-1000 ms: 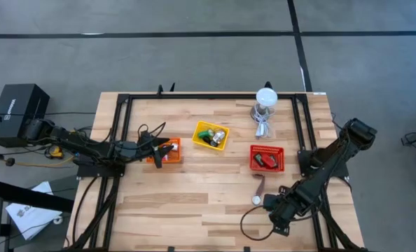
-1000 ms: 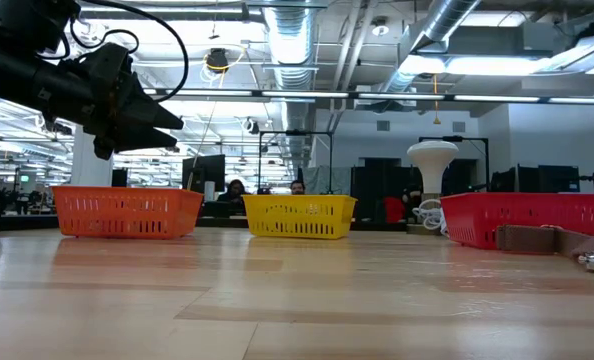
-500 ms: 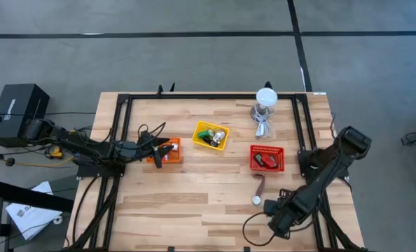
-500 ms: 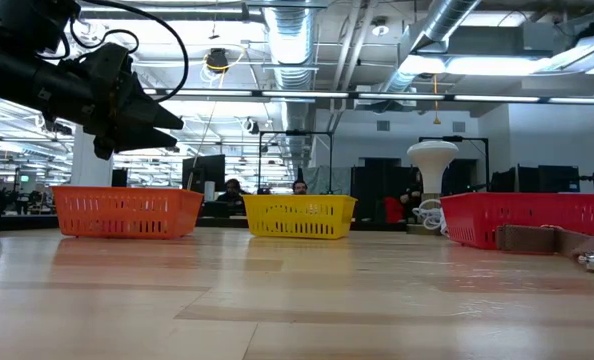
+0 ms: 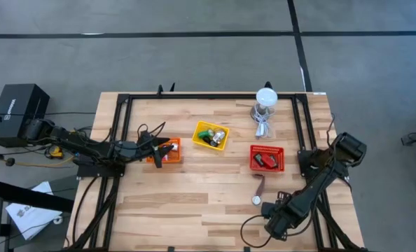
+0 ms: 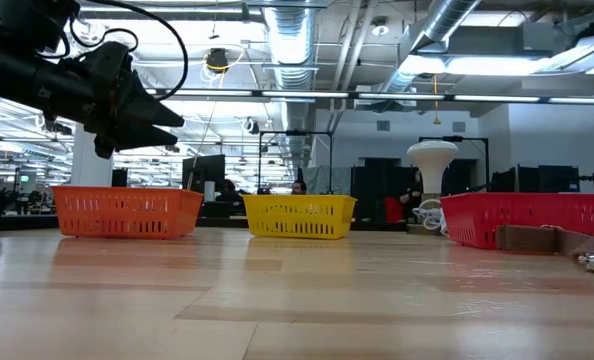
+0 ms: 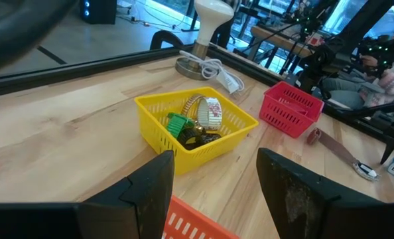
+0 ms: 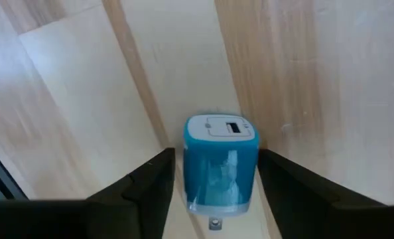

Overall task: Pick & Place Office items
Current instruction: Put the blue charging adapter into the orange bin

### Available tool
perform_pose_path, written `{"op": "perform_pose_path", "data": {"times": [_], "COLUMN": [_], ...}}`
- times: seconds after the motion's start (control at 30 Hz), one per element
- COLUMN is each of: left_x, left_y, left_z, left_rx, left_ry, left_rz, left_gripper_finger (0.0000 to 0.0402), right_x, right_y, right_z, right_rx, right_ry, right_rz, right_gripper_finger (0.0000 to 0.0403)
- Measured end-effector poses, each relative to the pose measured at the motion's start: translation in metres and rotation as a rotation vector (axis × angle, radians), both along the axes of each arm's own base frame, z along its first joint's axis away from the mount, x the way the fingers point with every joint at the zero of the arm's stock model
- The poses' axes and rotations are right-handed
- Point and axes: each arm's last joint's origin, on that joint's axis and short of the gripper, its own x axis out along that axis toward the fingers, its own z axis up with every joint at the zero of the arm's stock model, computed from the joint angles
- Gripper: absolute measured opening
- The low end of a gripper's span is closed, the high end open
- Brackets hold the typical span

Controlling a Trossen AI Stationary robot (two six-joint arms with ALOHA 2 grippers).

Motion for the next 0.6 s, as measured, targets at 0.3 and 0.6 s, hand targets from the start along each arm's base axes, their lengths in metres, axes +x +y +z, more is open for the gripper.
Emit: {"op": "perform_pose_path", "data": {"times": [0.3,0.6], "left_x": [0.0,0.0], "left_y": [0.0,0.0], "left_z": [0.0,0.001], "left_rx": [-0.001,-0.002], "left_ry": [-0.005,-0.013], "left_rz": [0.0,-0.004], "left_gripper_finger": [0.0209,0.0209], "right_x": [0.002,0.029], "right_y": [-0.004,-0.003], "right_z": [0.0,0.023], "right_rx": [-0.007,-0.012], "right_ry": [0.007,-0.067], "right_rz": [-0.005,0.147], "right_gripper_finger": [0.0133,0.0146]}}
